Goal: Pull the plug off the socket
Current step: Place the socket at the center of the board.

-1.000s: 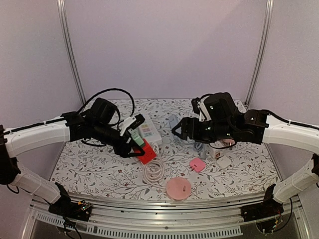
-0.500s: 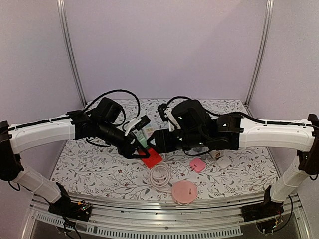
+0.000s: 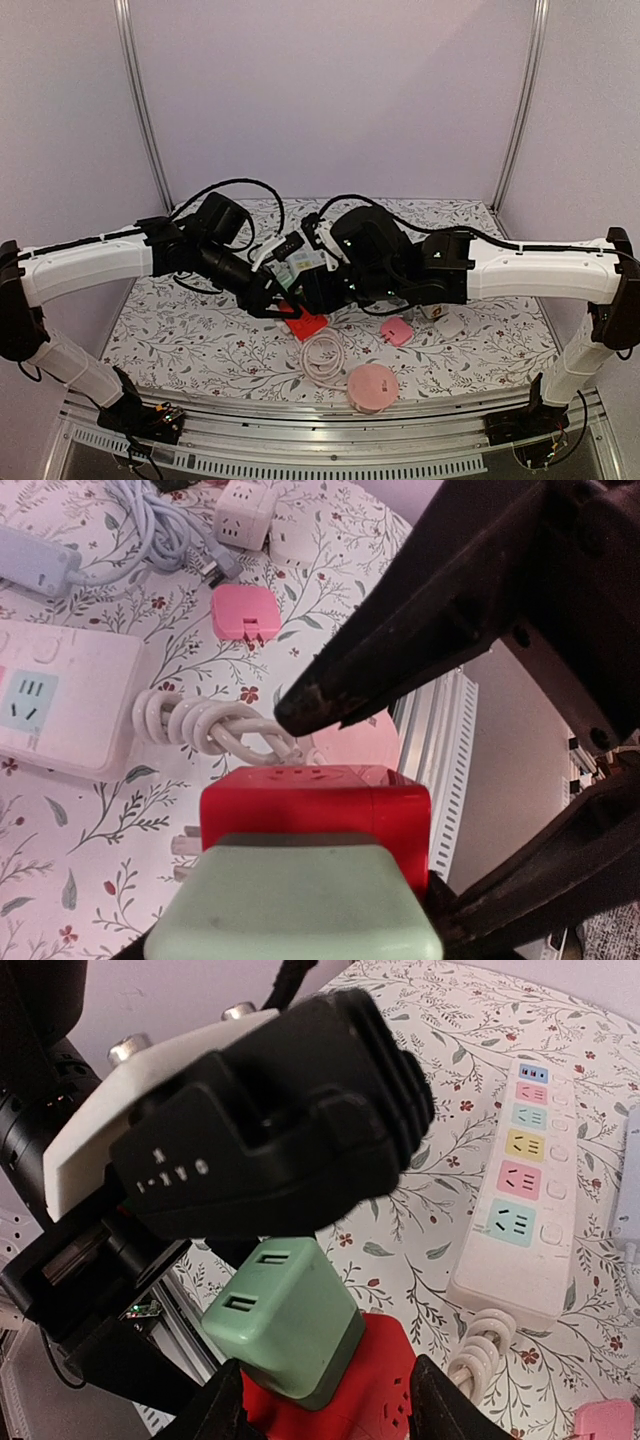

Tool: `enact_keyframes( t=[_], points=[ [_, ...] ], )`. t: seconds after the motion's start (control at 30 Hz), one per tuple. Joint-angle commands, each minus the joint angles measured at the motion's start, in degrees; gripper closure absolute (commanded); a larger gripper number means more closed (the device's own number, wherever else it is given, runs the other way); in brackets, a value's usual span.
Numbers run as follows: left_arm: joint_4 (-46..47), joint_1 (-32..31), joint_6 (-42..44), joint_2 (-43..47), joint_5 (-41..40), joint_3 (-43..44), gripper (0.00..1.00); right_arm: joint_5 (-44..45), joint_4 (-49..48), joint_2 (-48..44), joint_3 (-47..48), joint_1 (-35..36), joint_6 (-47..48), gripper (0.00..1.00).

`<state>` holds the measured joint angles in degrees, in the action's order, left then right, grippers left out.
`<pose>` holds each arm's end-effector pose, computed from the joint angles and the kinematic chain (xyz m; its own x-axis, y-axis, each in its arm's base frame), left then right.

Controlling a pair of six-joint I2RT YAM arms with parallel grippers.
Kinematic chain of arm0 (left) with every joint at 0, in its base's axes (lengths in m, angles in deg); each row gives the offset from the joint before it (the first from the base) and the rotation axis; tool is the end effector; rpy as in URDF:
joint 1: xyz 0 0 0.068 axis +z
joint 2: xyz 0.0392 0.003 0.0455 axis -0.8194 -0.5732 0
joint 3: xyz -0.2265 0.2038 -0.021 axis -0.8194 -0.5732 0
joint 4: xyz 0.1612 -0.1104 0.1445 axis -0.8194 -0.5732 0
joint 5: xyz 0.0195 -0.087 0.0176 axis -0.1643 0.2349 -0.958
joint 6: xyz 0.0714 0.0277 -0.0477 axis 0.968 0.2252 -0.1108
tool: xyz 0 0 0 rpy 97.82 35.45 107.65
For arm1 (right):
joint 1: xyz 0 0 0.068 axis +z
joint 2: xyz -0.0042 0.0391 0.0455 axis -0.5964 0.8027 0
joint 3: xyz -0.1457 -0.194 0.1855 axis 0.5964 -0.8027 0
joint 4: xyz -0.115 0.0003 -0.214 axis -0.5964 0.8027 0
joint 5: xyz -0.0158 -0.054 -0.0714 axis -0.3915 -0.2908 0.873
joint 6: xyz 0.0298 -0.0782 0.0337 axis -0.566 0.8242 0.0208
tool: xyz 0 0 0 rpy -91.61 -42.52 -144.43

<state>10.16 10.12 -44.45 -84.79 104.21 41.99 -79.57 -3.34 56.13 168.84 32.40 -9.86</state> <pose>0.1746 -0.2424 0.2840 -0.6163 0.5045 -0.6047 0.7856 0.3399 -0.5170 0.1551 0.3728 0.3199 -0.5971 -0.2515 -0.7617 -0.6827 0.6580 0.3179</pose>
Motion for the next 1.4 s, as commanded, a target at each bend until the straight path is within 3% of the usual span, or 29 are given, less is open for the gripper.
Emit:
enact_keyframes(
  t=[0.0,0.53,0.83,0.97,1.13,1.23,1.37],
  points=[
    [1.91,-1.06,1.74,-0.71,6.01,5.19,0.77,0.36,0.1,2.25,2.17,1.03,3.03,0.46],
    [-1.43,-2.26,3.56,-2.04,7.51,6.7,0.69,-1.59,-2.94,7.11,2.42,1.14,2.41,0.52],
    [2.1,-2.25,0.3,-2.7,-15.64,0.61,0.74,14.23,-1.94,2.78,-5.31,0.73,-5.05,0.51],
    [5.21,-2.71,-1.09,-3.92,-20.49,-1.04,0.74,17.57,-1.63,-1.29,-9.56,0.15,-8.07,0.5],
    [6.55,-4.02,-1.54,-7.68,-21.04,-0.26,0.72,19.85,-0.03,-4.25,-11.89,-0.38,-9.5,0.5],
    [6.83,-4.74,-1.9,-9.65,-20.92,0.13,0.67,20.47,0.39,-5.01,-12.32,-0.48,-10.3,0.49],
    [9.26,-4.77,-3.82,-9.54,-20.6,-1.38,0.42,20.16,0.48,-5.49,-12.17,-0.46,-10.68,0.48]
  ],
)
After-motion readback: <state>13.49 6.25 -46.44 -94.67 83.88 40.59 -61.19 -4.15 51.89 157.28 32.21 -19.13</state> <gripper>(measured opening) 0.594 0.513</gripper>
